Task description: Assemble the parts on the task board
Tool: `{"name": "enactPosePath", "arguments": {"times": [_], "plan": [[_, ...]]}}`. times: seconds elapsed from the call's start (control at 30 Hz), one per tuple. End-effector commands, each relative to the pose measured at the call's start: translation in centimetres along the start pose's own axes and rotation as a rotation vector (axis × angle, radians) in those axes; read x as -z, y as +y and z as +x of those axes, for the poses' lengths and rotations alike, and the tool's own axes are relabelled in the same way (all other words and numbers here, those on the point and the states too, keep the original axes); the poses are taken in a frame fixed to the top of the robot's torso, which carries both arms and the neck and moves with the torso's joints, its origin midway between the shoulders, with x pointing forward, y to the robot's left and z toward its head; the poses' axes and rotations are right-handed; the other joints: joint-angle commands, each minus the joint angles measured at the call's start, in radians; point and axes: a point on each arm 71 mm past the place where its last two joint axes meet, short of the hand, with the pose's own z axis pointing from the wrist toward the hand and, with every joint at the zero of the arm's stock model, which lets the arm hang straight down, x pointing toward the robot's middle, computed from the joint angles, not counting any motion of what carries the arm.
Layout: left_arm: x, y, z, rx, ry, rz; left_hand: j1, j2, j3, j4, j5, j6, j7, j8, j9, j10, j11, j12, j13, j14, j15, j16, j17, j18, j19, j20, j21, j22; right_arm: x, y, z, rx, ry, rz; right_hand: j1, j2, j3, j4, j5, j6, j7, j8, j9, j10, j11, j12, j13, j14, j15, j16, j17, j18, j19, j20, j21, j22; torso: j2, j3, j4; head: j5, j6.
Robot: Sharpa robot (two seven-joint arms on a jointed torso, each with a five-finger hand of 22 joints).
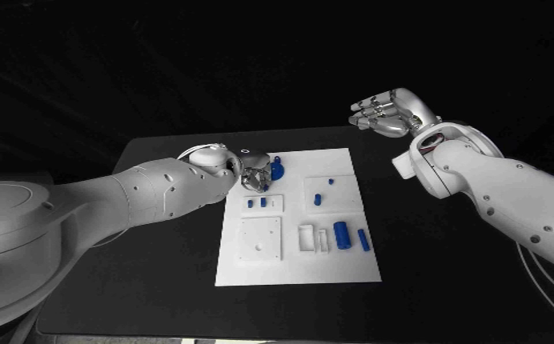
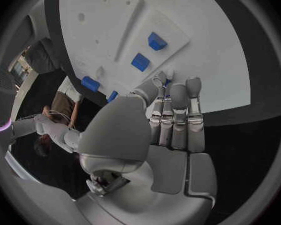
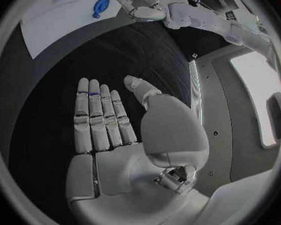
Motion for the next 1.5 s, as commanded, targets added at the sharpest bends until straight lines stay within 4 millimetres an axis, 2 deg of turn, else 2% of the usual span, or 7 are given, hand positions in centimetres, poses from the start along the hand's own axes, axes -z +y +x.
{"name": "enactPosePath", "arguments": {"times": [0.03, 0.3, 1.5], "plan": [[-0.09, -0.39, -0.05, 0.001, -0.008, 0.023, 0.007, 0.003, 0.006, -0.003, 0.005, 0.003, -0.003, 0.002, 0.000, 0.008, -0.001, 0.000, -0.001, 0.002, -0.003, 0.003, -0.001, 0.009, 0.001, -0.005, 0.004, 0.021, -0.01, 0.11, 0.14, 0.005, 0.012, -0.012, -0.011, -0.001, -0.002, 0.007, 0.005, 0.006, -0.001, 0.001, -0.001, 0.003, -0.001, -0.006, -0.001, 0.005, 0.002, -0.005, 0.000, -0.001, 0.003, 0.002, -0.002, -0.001, 0.000, 0.0003, 0.0001, 0.000, -0.001], [-0.16, -0.40, 0.07, 0.006, 0.008, 0.015, 0.009, 0.006, 0.006, -0.006, 0.005, -0.003, -0.002, 0.001, 0.000, 0.025, -0.004, 0.002, -0.001, 0.004, -0.005, 0.007, -0.001, 0.009, -0.002, -0.006, 0.013, 0.021, -0.02, 0.13, 0.16, 0.005, 0.012, -0.012, -0.011, -0.001, -0.001, 0.006, 0.006, 0.006, -0.001, 0.001, -0.001, 0.003, -0.001, -0.006, -0.001, 0.005, 0.002, -0.005, 0.000, -0.001, 0.003, 0.002, -0.002, -0.001, 0.000, 0.0006, -0.0001, 0.000, -0.001], [-0.66, -0.36, 0.77, 0.002, 0.025, 0.010, 0.008, 0.012, -0.001, -0.006, -0.008, -0.010, -0.009, 0.002, 0.000, 0.007, -0.008, 0.001, -0.001, -0.002, -0.009, 0.010, -0.005, 0.003, -0.010, -0.010, 0.020, 0.019, -0.02, 0.18, 0.19, 0.005, 0.012, -0.014, -0.011, -0.001, 0.000, 0.006, 0.006, 0.006, -0.001, 0.001, -0.001, 0.003, -0.001, -0.006, -0.001, 0.005, 0.002, -0.005, 0.000, -0.001, 0.003, 0.002, -0.002, -0.001, 0.000, 0.0010, 0.0005, -0.007, -0.004]]}}
